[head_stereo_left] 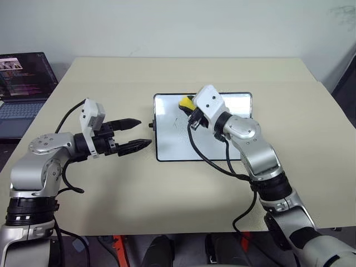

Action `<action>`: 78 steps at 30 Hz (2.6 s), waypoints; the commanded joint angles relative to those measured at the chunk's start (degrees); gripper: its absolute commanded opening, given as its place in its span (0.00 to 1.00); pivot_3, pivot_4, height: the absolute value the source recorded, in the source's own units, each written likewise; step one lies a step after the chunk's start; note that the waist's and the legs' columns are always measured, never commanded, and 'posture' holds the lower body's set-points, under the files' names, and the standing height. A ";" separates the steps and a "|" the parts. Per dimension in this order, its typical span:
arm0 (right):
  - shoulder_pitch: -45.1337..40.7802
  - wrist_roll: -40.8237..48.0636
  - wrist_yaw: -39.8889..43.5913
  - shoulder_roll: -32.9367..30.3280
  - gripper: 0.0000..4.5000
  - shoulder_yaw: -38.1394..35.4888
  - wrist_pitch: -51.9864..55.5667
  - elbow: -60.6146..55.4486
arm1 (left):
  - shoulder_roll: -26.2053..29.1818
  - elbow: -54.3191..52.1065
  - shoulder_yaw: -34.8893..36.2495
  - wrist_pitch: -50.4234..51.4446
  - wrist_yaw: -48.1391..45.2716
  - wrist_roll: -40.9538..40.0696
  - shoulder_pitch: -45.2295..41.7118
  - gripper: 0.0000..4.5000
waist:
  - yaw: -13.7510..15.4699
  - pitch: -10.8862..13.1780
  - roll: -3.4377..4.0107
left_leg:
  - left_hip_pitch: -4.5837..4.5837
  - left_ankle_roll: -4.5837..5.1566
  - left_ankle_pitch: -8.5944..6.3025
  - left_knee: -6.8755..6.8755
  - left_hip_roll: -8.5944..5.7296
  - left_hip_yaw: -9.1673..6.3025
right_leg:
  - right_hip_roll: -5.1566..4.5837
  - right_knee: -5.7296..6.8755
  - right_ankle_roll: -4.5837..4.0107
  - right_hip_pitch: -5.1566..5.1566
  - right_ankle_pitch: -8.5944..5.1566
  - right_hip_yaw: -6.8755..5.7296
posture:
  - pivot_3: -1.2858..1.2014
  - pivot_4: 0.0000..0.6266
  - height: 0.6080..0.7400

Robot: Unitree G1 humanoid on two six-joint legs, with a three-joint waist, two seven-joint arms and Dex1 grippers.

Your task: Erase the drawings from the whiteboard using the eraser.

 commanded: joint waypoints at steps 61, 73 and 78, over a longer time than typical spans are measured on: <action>14.19 7.33 0.72 -9.71 0.24 -12.33 15.74 -21.60 | -0.91 -1.88 0.24 -0.17 -0.55 -0.18 -0.32 1.00 | 0.80 0.09 -0.03 | 0.08 -0.03 0.01 -0.74 0.00 -0.12 | -0.02 -0.91 0.00 0.21 0.00 -0.10 | 0.52 0.24 1.00; 20.28 9.48 -1.57 -18.50 0.24 -22.81 26.59 -29.35 | -1.49 0.31 -1.40 -1.65 -1.94 0.25 -1.61 1.00 | 0.58 0.09 -0.02 | -0.11 0.01 0.00 -0.72 0.02 -0.01 | 0.01 -0.82 0.00 -0.01 0.01 -0.05 | 0.52 0.24 1.00; 21.71 10.72 -4.49 -17.12 0.24 -25.94 31.07 -30.15 | -1.71 1.08 -2.01 -2.08 -2.43 0.46 -2.45 1.00 | 0.74 0.09 -0.02 | -0.14 0.01 0.00 -0.69 0.00 0.02 | 0.00 -0.84 0.00 0.00 0.01 -0.02 | 0.52 0.24 1.00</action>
